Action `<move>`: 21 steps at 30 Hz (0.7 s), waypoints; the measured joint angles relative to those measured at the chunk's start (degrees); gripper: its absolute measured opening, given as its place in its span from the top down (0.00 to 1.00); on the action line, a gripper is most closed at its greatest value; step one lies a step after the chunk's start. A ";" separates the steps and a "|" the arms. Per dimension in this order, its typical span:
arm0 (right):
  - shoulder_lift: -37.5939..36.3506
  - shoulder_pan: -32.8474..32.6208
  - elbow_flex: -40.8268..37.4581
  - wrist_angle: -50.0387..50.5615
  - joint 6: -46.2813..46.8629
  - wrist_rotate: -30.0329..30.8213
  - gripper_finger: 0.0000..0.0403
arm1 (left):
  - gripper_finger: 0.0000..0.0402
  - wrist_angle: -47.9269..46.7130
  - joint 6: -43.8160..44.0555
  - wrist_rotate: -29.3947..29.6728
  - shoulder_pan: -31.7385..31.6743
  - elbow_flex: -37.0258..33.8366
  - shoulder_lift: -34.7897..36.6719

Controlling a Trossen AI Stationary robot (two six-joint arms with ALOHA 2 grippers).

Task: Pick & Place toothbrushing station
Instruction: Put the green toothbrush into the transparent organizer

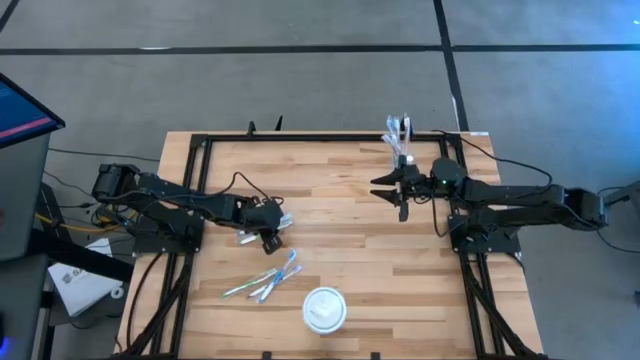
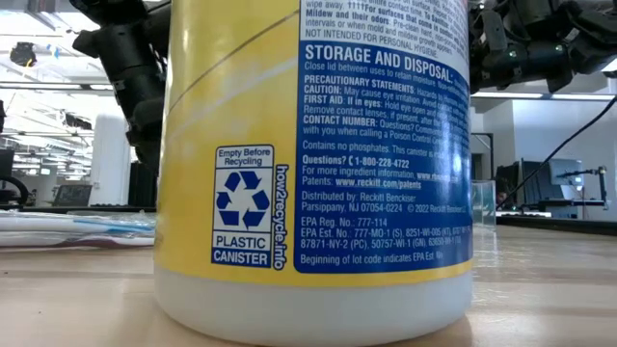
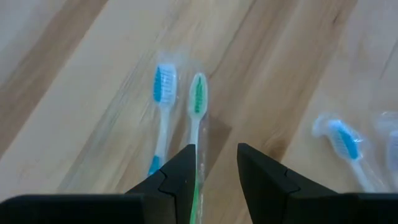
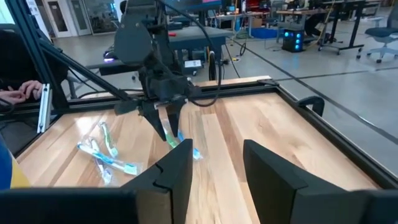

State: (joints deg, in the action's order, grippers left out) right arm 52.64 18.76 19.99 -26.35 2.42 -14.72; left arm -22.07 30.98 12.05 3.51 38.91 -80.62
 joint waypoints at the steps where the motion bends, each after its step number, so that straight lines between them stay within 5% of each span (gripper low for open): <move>1: -0.04 0.00 0.00 -0.07 -0.02 0.00 0.67 | 0.72 -0.03 0.00 0.00 -0.01 -0.42 0.02; 21: -0.15 0.00 0.00 -2.01 0.00 -0.07 0.68 | 0.72 0.39 5.22 -1.38 0.02 -7.10 0.11</move>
State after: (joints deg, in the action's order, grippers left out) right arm 52.49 18.76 19.99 -28.36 2.42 -14.79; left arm -21.67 36.21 10.68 3.53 31.82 -80.51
